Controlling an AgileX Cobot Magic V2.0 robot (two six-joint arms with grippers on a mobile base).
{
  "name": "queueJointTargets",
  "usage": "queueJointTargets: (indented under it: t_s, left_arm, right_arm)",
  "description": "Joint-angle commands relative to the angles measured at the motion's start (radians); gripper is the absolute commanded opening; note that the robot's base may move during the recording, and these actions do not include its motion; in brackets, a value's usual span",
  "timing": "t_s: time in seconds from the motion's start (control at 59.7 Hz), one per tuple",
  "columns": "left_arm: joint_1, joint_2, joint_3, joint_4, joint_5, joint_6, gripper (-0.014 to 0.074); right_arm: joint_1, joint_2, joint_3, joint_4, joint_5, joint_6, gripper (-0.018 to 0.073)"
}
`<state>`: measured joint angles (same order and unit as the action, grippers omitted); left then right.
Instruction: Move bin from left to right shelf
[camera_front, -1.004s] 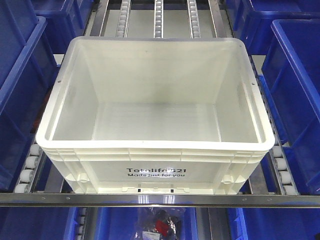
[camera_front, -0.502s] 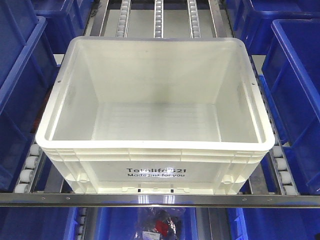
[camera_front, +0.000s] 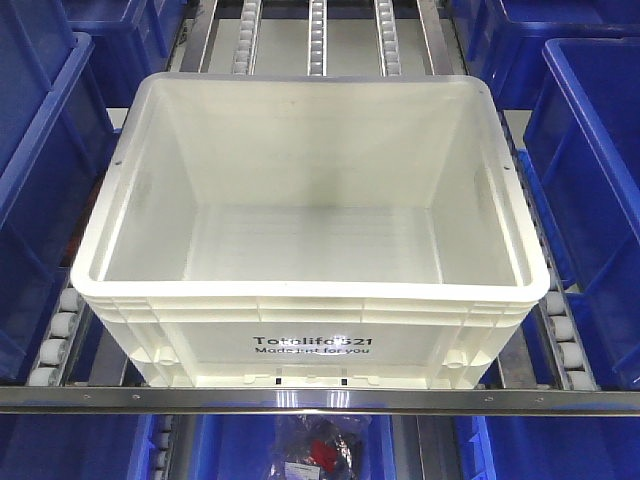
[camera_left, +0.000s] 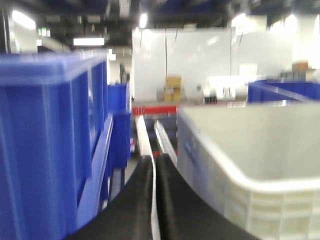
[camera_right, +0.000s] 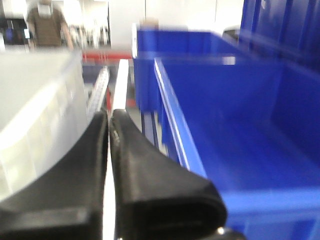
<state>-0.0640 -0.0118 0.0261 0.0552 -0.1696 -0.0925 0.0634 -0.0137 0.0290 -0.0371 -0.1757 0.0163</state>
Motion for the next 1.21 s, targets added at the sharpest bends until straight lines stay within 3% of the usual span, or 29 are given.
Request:
queueJointTargets:
  t_s: [0.0,0.117,0.218,0.402,0.469,0.569,0.904,1.071,1.189]
  left_arm:
    - [-0.004,-0.016,-0.036,-0.009,-0.126,-0.024,-0.0006]
    - [-0.004,0.009,-0.176,-0.009,-0.046,-0.022,-0.0006]
    - [-0.004,0.086,-0.329,-0.009,0.122,-0.022,-0.0006]
    - [-0.004,0.284,-0.549,-0.009,0.429,-0.021,-0.0006]
    - [-0.004,0.328,-0.575,-0.009,0.48,-0.021,-0.0006]
    - [-0.004,0.354,-0.572,-0.009,0.5,-0.021,-0.0006]
    - [-0.004,0.355,-0.572,-0.002,0.521,-0.023,0.0015]
    - [-0.008,0.355,-0.573,-0.002,0.515,-0.021,0.0146]
    - [-0.008,0.355,-0.573,-0.002,0.515,-0.021,0.0323]
  right_arm:
    - [-0.005,-0.007,0.006,-0.001,-0.178,0.026,-0.0008]
    - [-0.005,0.001,-0.082,-0.009,-0.157,0.087,-0.0008]
    - [-0.005,0.058,-0.202,-0.011,-0.073,0.089,-0.0008]
    - [-0.005,0.249,-0.409,-0.009,0.165,0.089,-0.0008]
    - [-0.005,0.298,-0.45,0.011,0.248,0.092,-0.0008]
    - [-0.005,0.34,-0.461,0.052,0.289,0.092,-0.0008]
    - [-0.005,0.352,-0.458,0.049,0.298,0.074,0.0018]
    - [-0.005,0.352,-0.459,0.048,0.317,0.07,0.0175]
    - [-0.005,0.352,-0.459,0.044,0.326,0.053,0.0361]
